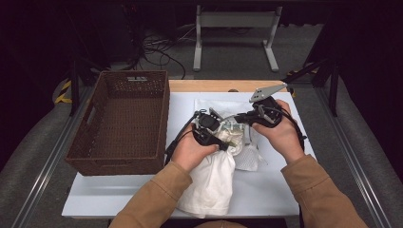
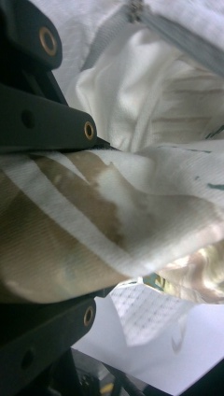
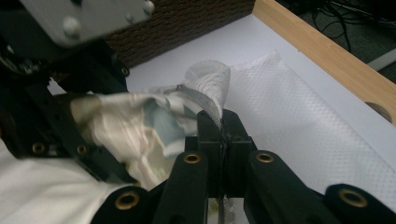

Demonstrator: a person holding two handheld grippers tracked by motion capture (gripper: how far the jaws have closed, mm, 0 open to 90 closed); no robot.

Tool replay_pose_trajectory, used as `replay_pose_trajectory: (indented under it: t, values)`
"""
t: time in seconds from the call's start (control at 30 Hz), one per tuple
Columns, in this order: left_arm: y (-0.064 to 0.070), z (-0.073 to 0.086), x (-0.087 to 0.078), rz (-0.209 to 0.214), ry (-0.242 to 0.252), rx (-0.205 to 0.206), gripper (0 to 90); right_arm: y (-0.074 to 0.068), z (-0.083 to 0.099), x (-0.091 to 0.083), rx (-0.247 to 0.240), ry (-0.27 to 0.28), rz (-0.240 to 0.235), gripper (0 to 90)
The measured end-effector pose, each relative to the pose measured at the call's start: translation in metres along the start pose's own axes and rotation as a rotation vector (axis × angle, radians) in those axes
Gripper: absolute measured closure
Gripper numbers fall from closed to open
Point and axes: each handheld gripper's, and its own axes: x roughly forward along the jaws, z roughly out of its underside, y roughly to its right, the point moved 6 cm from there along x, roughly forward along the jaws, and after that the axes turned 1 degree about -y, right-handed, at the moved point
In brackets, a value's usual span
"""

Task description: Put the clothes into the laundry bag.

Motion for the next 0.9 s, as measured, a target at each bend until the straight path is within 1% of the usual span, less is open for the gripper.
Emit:
replay_pose_trajectory:
  t: [0.13, 0.17, 0.23, 0.27, 0.3, 0.33, 0.37, 0.47, 0.53, 0.6, 0.7, 0.77, 0.8, 0.83, 0.9]
  values:
    - [0.006, -0.004, 0.006, 0.003, -0.011, 0.022, 56.8, -0.006, -0.004, 0.003, -0.010, -0.001, -0.009, 88.8]
    - [0.006, -0.005, 0.008, -0.002, -0.009, 0.035, 56.8, -0.007, -0.005, 0.003, -0.015, 0.001, -0.011, 88.8]
    - [0.010, -0.006, 0.010, 0.004, -0.006, 0.037, 56.7, -0.010, -0.007, 0.003, -0.021, 0.004, -0.015, 88.8]
    - [0.009, -0.007, 0.010, -0.005, -0.006, 0.045, 56.7, -0.011, -0.007, 0.003, -0.026, 0.005, -0.016, 88.8]
    - [0.011, -0.007, 0.011, 0.007, 0.001, 0.034, 56.7, -0.012, -0.008, 0.002, -0.026, 0.007, -0.018, 88.8]
    - [0.009, -0.008, 0.011, 0.001, 0.006, 0.037, 56.6, -0.012, -0.008, 0.002, -0.027, 0.008, -0.020, 88.8]
    - [0.005, -0.009, 0.012, -0.004, 0.016, 0.024, 56.4, -0.013, -0.008, 0.001, -0.026, 0.010, -0.020, 88.8]
    - [-0.006, -0.009, 0.015, -0.035, 0.027, -0.013, 56.4, -0.017, -0.006, -0.001, -0.028, 0.009, -0.027, 88.8]
    - [-0.011, -0.009, 0.018, -0.021, 0.031, -0.031, 56.4, -0.019, -0.004, -0.001, -0.030, 0.003, -0.035, 88.7]
    - [-0.012, -0.009, 0.020, -0.020, 0.033, -0.039, 56.3, -0.022, 0.000, 0.000, -0.032, -0.008, -0.045, 88.5]
    - [-0.012, -0.010, 0.023, -0.029, 0.030, -0.037, 56.2, -0.024, 0.003, 0.003, -0.036, -0.021, -0.055, 87.6]
    - [-0.011, -0.011, 0.024, -0.031, 0.026, -0.037, 56.3, -0.025, 0.007, 0.006, -0.037, -0.030, -0.064, 84.6]
    - [-0.012, -0.011, 0.025, -0.034, 0.021, -0.028, 56.2, -0.026, 0.009, 0.006, -0.035, -0.032, -0.066, 83.1]
    - [-0.012, -0.011, 0.026, -0.033, 0.020, -0.036, 56.2, -0.026, 0.011, 0.006, -0.034, -0.032, -0.066, 81.3]
    - [-0.012, -0.011, 0.027, -0.036, 0.019, -0.033, 56.3, -0.026, 0.016, 0.006, -0.029, -0.033, -0.058, 76.6]
